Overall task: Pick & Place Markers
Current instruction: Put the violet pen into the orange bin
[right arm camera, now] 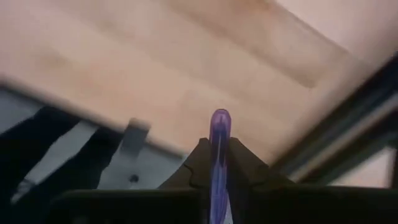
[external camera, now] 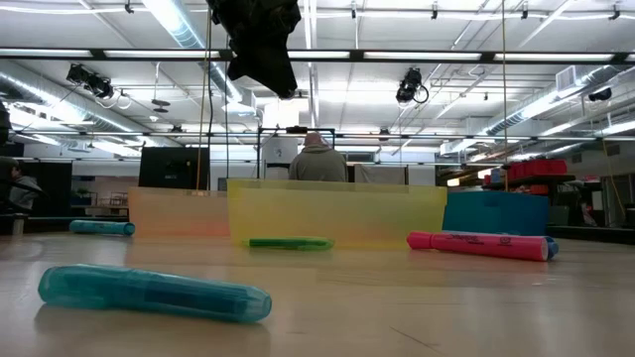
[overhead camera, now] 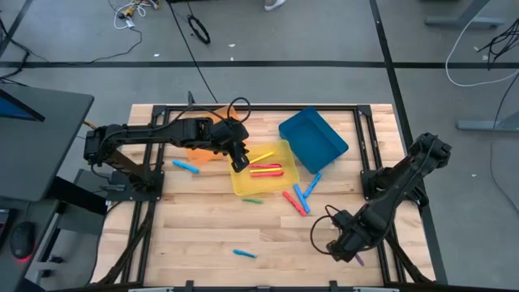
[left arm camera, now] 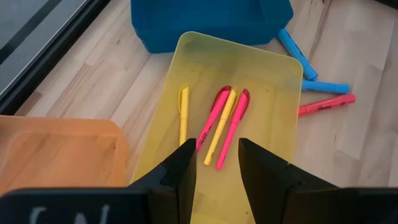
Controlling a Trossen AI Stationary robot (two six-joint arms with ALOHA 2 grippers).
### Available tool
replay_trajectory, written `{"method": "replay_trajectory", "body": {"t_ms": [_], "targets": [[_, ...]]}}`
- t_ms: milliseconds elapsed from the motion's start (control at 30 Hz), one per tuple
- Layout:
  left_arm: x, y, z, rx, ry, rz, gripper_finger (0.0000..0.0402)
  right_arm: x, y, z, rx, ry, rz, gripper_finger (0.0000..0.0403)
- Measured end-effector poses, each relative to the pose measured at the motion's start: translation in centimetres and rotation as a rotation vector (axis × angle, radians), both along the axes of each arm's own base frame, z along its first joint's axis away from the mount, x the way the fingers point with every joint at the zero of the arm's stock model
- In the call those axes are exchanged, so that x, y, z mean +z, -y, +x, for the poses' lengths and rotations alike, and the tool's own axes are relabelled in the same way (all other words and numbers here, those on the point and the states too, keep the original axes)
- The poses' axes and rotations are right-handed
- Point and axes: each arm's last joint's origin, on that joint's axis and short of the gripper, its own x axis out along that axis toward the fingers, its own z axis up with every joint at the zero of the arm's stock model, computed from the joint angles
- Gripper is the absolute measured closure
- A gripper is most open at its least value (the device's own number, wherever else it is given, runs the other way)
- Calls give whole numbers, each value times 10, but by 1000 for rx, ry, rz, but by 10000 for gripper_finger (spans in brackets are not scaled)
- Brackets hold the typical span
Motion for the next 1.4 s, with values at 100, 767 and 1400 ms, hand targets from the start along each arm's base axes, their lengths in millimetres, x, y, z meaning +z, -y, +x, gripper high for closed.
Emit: {"method": "replay_trajectory", "body": {"t_ms": [100, 767, 1400], "targets": [[0, 0, 0, 0, 0, 0, 278, 43, 2, 1, 30, 11, -10, 383], [8, 17, 1, -87, 61, -31, 278, 112, 70, 35, 64, 361, -393, 383], [87, 32, -46, -211, 488, 8, 278, 165, 134, 122, 398, 1085, -937, 382]]}}
